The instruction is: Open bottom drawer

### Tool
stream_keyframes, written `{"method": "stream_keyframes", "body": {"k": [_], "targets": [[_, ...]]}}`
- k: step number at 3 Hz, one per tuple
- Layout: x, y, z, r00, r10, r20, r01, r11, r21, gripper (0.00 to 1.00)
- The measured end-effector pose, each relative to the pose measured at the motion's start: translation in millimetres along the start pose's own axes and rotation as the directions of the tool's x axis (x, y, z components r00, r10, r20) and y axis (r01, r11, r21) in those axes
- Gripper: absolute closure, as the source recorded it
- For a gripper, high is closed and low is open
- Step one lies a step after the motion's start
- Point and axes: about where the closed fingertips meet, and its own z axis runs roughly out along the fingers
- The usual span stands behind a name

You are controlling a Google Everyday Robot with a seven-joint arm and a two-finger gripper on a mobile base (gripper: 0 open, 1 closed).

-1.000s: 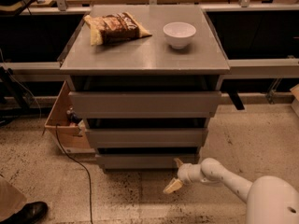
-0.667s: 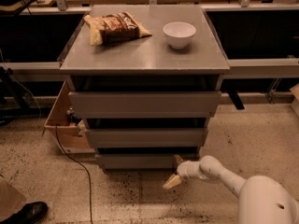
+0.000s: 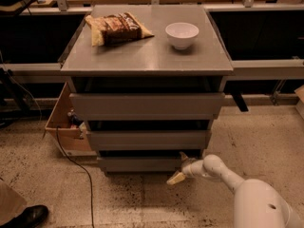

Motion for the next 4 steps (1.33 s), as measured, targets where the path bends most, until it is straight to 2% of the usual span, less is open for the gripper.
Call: {"method": "stream_keyframes", "body": {"k": [2, 3, 4], "targets": [[9.5, -18.2, 22.8, 1.0, -0.017, -0.02, 0.018, 0.9996, 0.022, 0.0], [12.4, -21.8, 32.9, 0.998, -0.038, -0.043, 0.039, 0.9989, 0.024, 0.18], [11.3, -17.5, 35.3, 0.997, -0.056, -0.052, 0.057, 0.9983, 0.011, 0.49]]}}
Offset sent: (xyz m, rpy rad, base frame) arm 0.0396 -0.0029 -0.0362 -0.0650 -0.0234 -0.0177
